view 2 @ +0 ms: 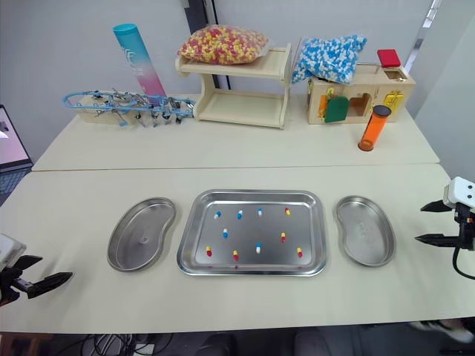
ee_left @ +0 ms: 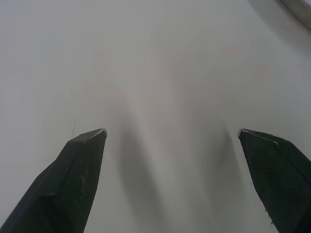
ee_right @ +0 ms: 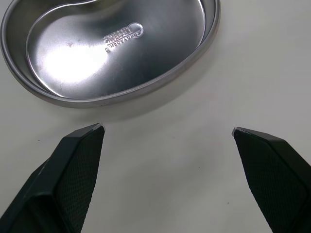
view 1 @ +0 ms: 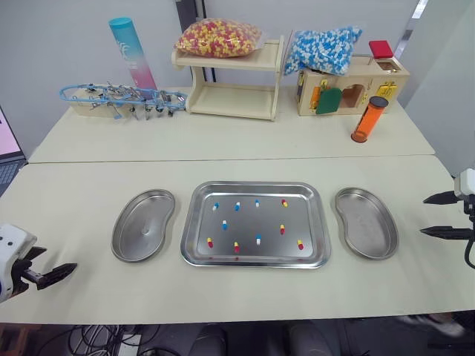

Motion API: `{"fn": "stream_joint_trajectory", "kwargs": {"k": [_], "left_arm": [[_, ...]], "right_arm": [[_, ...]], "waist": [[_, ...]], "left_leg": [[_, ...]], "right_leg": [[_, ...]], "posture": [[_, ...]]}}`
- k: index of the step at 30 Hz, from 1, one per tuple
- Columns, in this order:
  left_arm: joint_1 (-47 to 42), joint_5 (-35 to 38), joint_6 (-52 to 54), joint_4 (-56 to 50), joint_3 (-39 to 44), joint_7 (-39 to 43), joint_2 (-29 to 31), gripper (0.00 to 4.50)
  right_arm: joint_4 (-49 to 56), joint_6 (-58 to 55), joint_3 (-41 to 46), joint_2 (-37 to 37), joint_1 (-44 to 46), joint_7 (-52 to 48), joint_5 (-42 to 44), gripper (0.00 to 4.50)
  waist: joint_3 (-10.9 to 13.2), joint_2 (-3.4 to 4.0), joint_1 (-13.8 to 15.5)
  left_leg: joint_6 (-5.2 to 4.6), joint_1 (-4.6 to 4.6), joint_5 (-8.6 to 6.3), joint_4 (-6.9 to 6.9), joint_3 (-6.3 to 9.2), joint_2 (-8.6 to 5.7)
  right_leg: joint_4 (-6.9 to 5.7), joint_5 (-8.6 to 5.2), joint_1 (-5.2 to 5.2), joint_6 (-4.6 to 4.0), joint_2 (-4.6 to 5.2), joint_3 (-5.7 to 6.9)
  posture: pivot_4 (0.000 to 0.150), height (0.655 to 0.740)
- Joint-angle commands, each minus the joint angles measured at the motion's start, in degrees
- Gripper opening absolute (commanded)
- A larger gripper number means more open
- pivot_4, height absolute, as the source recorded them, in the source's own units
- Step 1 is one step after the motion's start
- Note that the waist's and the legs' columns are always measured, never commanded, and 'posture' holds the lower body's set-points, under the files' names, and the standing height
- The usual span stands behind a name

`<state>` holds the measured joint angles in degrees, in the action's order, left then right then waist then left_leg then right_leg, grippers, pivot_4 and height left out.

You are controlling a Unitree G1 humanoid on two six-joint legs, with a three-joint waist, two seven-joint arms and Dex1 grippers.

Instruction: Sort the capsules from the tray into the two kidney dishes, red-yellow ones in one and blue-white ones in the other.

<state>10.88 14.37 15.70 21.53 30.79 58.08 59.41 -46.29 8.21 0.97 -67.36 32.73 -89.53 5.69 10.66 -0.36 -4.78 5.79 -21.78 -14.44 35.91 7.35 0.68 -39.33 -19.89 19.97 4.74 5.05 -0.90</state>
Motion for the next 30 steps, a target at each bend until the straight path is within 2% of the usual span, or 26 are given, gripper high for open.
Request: {"fn": "stream_joint_trajectory", "kwargs": {"k": [1, 9, 18, 30], "left_arm": [[-1.39, -0.09, -1.03, 1.33, 0.72, 0.02, 1.85, 4.5], [0.51, 1.38, -4.93, 1.01, 3.17, 0.99, 0.13, 4.5], [3.57, 5.31, -1.43, -1.87, 6.01, 1.17, -2.12, 4.5], [1.76, 8.28, 2.03, -3.83, 5.35, 1.75, -2.33, 4.5]], "right_arm": [[0.99, -0.01, 2.08, -1.47, -0.24, 0.53, 0.79, 4.46], [2.26, -0.34, 3.17, -1.75, -2.61, 1.53, 1.59, 4.46], [2.89, 0.14, 4.81, -2.36, -4.72, 2.38, 1.43, 4.46], [3.31, -2.59, 5.24, -3.52, -4.8, 2.19, 1.61, 4.46]], "waist": [[0.0, 0.0, 0.01], [0.0, -0.01, -0.04], [0.0, -0.01, 0.01], [0.0, -0.01, -0.02]], "left_leg": [[0.0, 0.0, 0.0, 0.0, -0.01, 0.0], [0.0, -0.02, 0.0, 0.01, -0.1, 0.01], [-0.01, -0.01, 0.0, 0.03, -0.17, 0.03], [-0.01, 0.0, 0.0, 0.03, -0.17, 0.03]], "right_leg": [[0.0, 0.0, 0.0, 0.0, 0.0, 0.0], [-0.12, 0.0, 0.11, 0.0, 0.0, -0.1], [-0.17, 0.0, 0.14, 0.0, 0.0, -0.16], [-0.19, 0.0, 0.15, 0.0, -0.01, -0.16]], "posture": [[0.15, 0.74], [0.15, 0.74], [0.15, 0.74], [0.15, 0.74]]}}
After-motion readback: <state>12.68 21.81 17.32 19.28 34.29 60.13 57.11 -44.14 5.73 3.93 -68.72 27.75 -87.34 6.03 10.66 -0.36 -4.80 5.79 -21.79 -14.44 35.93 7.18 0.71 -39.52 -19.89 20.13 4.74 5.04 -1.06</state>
